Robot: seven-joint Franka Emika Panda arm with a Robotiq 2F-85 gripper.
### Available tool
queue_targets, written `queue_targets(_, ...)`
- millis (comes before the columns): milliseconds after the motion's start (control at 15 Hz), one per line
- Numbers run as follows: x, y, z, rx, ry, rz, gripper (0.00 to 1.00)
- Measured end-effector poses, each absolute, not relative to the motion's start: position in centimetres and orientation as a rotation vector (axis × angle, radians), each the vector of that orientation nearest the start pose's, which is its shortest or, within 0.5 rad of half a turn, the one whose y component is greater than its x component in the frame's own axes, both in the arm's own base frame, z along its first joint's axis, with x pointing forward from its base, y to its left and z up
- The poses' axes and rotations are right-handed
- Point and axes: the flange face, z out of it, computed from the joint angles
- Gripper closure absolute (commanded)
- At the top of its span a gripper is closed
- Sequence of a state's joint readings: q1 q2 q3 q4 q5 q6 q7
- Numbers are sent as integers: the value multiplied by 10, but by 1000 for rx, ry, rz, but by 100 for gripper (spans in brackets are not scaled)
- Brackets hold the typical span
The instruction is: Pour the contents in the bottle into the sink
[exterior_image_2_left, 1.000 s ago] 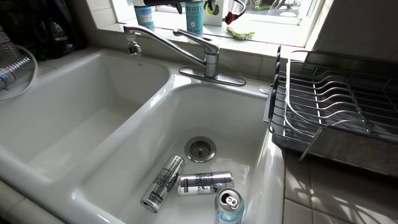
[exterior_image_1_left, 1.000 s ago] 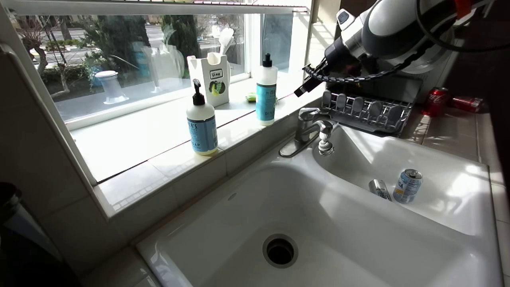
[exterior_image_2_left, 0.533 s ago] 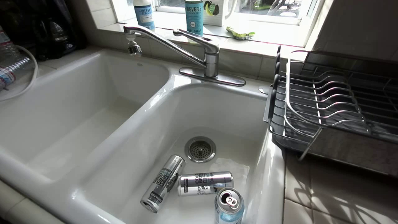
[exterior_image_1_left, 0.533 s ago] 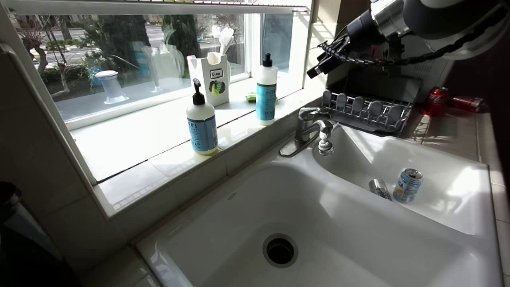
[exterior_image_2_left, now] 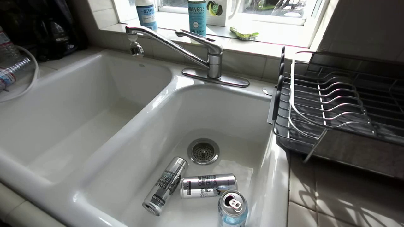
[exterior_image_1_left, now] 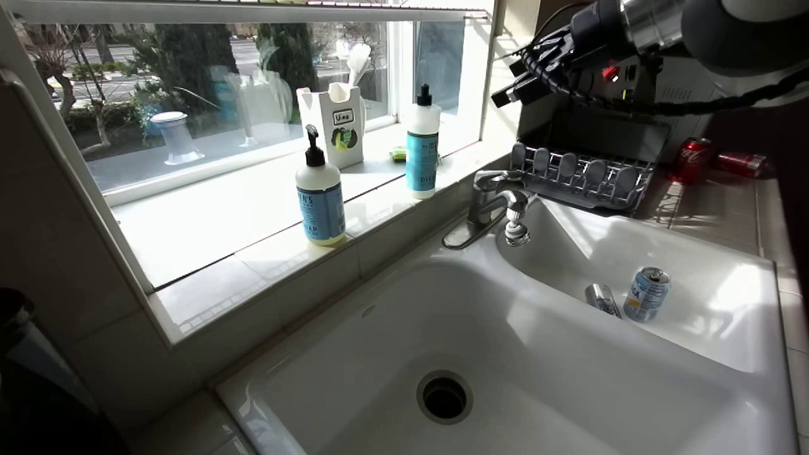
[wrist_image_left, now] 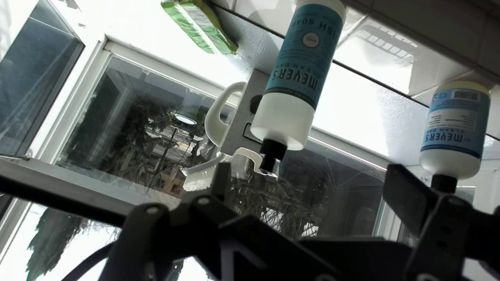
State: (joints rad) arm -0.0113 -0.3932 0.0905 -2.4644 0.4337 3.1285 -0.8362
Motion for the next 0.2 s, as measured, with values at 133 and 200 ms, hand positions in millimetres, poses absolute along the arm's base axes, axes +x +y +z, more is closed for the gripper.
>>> queue_targets(133, 462, 7, 561, -2800, -720, -1666, 0)
queue_targets(200, 462, 7, 561, -2800, -721, -1667, 0)
